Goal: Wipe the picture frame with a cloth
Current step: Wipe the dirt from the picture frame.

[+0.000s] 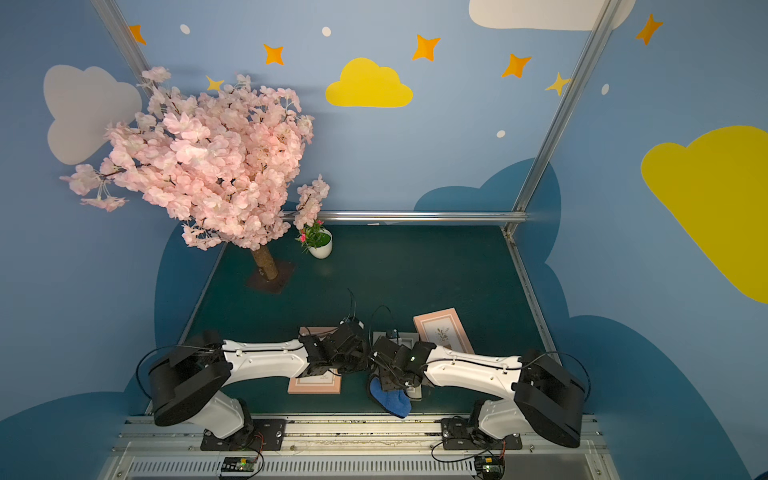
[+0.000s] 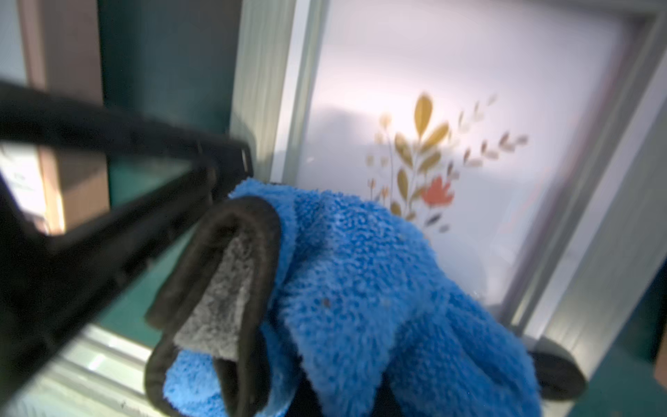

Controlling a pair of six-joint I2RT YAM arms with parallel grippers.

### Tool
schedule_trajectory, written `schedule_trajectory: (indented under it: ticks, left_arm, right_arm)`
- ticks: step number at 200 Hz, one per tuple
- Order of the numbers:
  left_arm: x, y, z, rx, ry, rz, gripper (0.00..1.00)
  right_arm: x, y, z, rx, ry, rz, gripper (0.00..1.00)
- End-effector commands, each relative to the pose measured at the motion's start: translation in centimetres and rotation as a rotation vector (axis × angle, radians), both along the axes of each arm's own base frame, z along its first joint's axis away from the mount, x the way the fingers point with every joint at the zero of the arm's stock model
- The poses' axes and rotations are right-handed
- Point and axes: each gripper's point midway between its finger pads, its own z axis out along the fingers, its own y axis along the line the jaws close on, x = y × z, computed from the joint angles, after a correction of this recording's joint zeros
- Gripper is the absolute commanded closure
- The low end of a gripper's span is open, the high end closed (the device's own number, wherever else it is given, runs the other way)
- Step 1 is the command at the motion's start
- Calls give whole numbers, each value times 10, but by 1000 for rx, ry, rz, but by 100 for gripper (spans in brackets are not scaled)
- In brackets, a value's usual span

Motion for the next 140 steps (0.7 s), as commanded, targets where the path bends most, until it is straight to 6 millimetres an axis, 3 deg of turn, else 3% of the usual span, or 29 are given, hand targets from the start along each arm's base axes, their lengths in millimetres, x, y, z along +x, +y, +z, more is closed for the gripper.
schedule_trajectory:
  ticks: [1,55,102,140]
  left_arm:
    - [-29,47,-59,240,129,-1,88]
    - [-30,47,-59,242,132,-2,89]
    - [-32,49,-60,248,140,-2,89]
    - [-32,51,-60,253,142,6,90]
  right_arm:
    - [-25,-47,-17,-155,87,-37,100]
    - [-5,-55,-21,-176,50,-78,100]
    - [36,-48,-25,-154,21,-106,100]
    - [79,-28,-13,-115,-24,-105,100]
